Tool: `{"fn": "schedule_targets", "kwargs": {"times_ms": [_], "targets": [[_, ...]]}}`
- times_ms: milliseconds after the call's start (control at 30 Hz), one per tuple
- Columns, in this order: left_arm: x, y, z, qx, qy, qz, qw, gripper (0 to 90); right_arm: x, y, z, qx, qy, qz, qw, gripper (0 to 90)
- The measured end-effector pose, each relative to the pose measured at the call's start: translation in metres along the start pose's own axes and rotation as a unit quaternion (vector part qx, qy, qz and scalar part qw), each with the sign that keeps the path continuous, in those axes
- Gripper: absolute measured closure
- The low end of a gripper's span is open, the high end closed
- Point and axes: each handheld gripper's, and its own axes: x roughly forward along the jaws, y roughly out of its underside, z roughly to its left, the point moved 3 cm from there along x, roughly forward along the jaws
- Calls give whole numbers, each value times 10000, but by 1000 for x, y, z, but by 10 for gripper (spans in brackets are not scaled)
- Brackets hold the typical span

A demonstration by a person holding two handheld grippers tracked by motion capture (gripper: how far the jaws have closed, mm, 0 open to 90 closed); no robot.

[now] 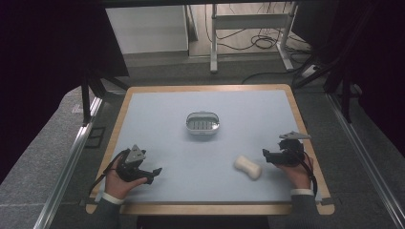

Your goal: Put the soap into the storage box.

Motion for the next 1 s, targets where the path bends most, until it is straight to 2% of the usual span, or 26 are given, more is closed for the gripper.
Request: {"fn": "schedule_targets", "kwargs": {"times_ms": [167, 533, 733, 1000], "targets": [[2, 1, -2, 25, -9, 41, 10000, 77, -2, 2, -5, 2, 33, -12, 10000, 85], [1, 0, -1, 23, 3, 6, 10000, 77, -9, 1, -8, -9, -69, -88, 9999, 98], [3, -1, 0, 18, 25, 3, 10000, 78, -17, 1, -9, -64, -282, -54, 9996, 99], [5, 0, -1, 23, 40, 47, 10000, 78, -22, -2, -7, -114, -391, -129, 9991, 106]]}}
